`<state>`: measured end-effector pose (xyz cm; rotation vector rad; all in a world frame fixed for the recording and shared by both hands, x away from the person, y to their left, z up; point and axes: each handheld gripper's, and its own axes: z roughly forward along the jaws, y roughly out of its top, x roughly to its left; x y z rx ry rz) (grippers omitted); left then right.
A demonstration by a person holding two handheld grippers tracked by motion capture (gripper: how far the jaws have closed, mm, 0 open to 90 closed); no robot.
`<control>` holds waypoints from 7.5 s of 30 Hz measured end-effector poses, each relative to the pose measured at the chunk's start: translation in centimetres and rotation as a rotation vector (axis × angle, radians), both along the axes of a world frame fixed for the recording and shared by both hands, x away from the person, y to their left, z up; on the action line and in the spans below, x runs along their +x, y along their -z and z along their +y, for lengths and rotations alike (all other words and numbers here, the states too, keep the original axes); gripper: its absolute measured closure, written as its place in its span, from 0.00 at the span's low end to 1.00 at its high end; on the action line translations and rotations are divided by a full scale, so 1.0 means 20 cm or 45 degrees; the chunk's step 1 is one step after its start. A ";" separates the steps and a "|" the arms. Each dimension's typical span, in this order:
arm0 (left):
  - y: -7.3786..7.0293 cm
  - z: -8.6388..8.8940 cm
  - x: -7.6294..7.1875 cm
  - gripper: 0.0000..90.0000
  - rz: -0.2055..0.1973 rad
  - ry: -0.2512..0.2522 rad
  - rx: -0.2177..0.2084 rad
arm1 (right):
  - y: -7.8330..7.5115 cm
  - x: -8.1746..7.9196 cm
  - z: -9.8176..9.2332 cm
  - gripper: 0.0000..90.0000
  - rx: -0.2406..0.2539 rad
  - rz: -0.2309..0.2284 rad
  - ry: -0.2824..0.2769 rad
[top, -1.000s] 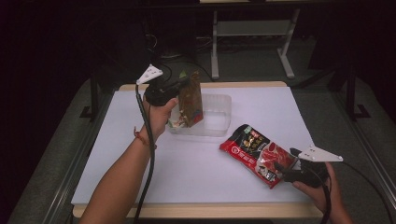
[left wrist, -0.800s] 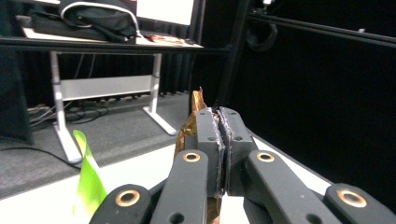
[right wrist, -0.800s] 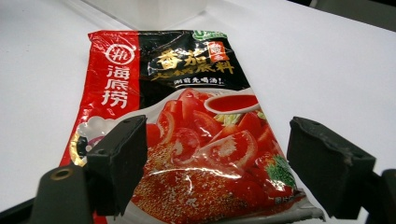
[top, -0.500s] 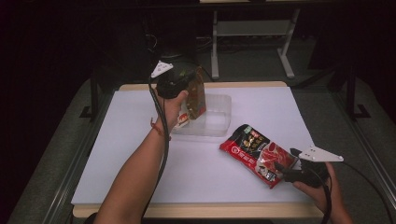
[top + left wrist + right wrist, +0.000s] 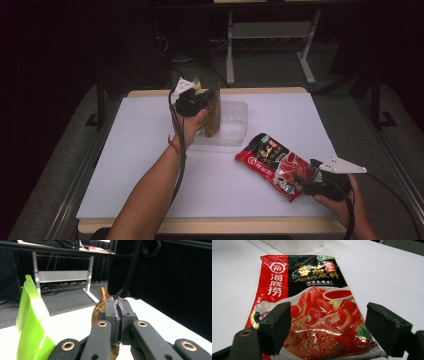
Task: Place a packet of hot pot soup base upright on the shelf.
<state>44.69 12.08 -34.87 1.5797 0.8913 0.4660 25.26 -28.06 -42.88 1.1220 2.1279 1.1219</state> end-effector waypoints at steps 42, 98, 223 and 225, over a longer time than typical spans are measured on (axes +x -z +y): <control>0.06 0.28 -0.38 0.61 -0.153 0.170 0.264 | 0.03 0.00 0.01 0.23 -0.016 0.042 -0.006; 0.50 -0.05 -0.51 0.33 0.329 0.708 0.336 | 0.12 0.16 -0.05 0.16 0.159 0.369 -0.117; 0.48 0.24 -0.37 0.31 0.512 0.526 0.125 | 0.11 0.06 0.04 0.42 -0.117 0.123 -0.084; 0.50 0.21 -0.35 0.30 0.539 0.553 0.096 | 0.11 0.06 0.05 0.41 -0.120 0.125 -0.092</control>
